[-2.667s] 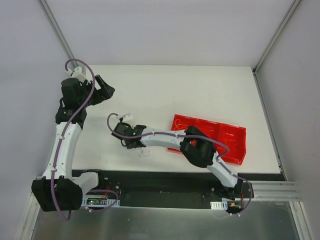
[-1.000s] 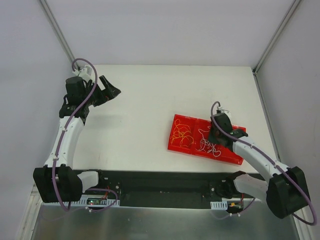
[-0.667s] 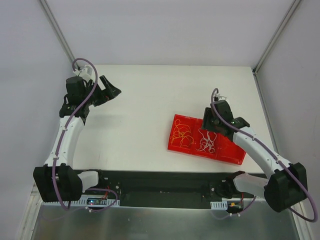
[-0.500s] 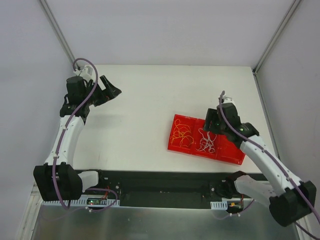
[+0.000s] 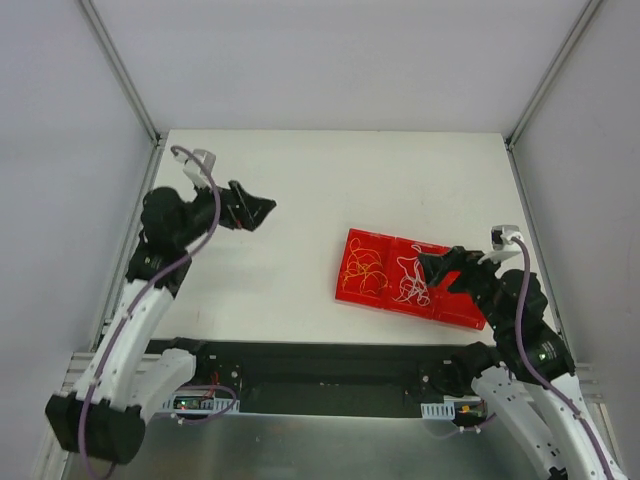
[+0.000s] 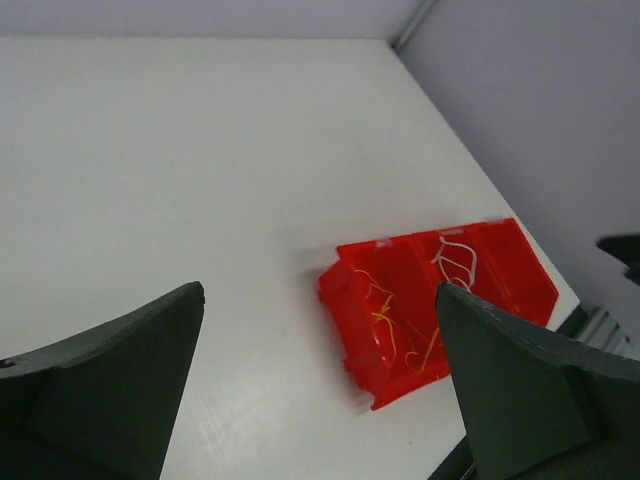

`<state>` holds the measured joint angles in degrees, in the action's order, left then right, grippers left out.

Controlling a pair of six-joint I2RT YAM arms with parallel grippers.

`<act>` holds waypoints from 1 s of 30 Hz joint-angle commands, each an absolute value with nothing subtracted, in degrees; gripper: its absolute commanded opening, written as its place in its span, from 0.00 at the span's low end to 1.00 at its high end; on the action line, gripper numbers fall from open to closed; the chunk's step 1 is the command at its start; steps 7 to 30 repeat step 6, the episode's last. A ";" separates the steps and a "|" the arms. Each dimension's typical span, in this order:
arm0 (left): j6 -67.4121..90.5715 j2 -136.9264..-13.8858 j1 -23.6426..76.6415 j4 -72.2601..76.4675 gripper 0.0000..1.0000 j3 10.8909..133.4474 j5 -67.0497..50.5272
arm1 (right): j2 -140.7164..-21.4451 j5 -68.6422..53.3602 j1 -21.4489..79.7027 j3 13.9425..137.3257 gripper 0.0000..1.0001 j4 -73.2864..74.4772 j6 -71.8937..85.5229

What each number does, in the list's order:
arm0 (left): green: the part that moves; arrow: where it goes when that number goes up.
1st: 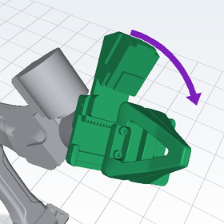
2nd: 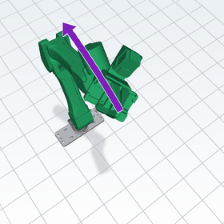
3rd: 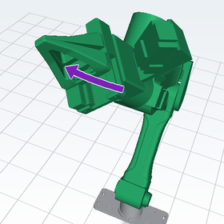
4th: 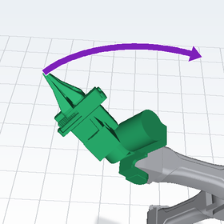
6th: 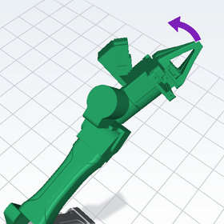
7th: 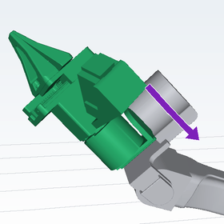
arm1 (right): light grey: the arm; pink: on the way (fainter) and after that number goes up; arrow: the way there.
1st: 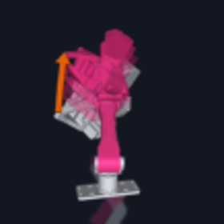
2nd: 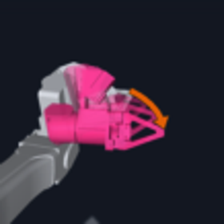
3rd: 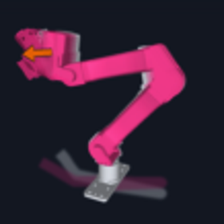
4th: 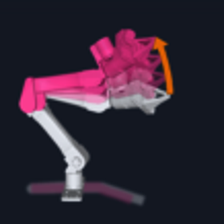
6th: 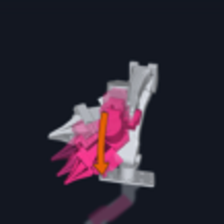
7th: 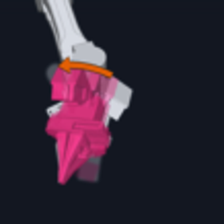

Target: Untangle the cables

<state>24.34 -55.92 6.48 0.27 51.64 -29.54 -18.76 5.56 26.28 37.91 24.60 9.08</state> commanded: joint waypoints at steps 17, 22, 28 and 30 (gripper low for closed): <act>18.09 -33.67 16.70 20.57 0.99 38.50 -24.34 | -12.58 3.69 26.54 38.32 0.96 20.57 6.24; 18.09 -33.67 16.70 20.57 0.99 38.50 -24.34 | -12.58 3.69 26.54 38.32 0.96 20.57 6.24; 18.09 -33.67 16.70 20.57 0.99 38.50 -24.34 | -12.58 3.69 26.54 38.32 0.96 20.57 6.24; 18.09 -33.67 16.70 20.57 0.99 38.50 -24.34 | -12.58 3.69 26.54 38.32 0.96 20.57 6.24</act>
